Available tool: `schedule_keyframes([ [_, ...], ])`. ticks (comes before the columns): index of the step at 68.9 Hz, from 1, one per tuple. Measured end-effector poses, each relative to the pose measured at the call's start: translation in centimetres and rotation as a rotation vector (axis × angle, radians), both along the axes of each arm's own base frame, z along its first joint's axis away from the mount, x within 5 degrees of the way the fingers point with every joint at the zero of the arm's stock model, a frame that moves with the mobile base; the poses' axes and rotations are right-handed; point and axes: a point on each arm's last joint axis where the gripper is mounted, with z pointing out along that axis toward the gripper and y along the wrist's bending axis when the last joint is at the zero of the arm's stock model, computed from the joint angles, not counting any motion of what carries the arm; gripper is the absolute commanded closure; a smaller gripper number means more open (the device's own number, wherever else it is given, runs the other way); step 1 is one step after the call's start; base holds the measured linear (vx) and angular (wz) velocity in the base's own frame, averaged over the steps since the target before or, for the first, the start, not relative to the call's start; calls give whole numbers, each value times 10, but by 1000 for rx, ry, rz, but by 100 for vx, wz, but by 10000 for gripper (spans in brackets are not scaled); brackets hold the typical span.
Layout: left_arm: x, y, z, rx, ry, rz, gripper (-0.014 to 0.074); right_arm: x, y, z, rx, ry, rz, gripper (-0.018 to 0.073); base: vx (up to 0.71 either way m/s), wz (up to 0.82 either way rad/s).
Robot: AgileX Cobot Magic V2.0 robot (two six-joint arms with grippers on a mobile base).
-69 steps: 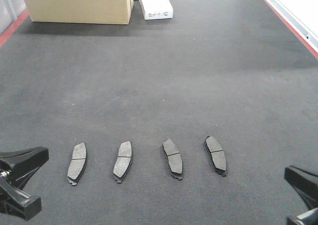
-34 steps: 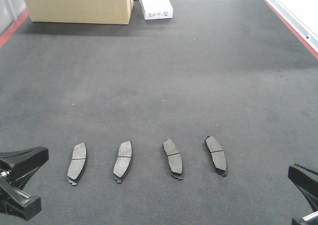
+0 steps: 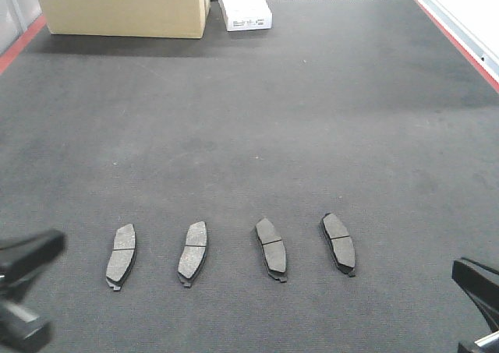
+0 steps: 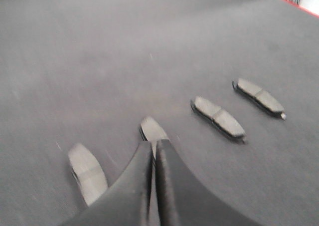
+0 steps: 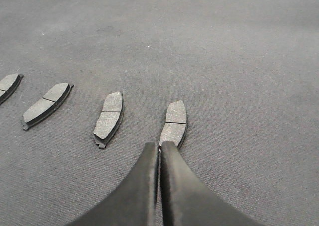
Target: Move and align brake pads A on conveyor
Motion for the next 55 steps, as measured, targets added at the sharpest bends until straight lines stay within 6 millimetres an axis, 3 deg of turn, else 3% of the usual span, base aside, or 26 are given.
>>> schedule_keyframes([
  [12,-26,24,4,-38,-153,87,603,0,0,0,0,0,0,569,0,0],
  [28,-54,53,-35,-29,-259,350,603,0,0,0,0,0,0,569,0,0],
  [39,-62,61,-57,18,-301,479,603,0,0,0,0,0,0,569,0,0],
  [55,-59,63,-86,32,-256,506,603,0,0,0,0,0,0,569,0,0],
])
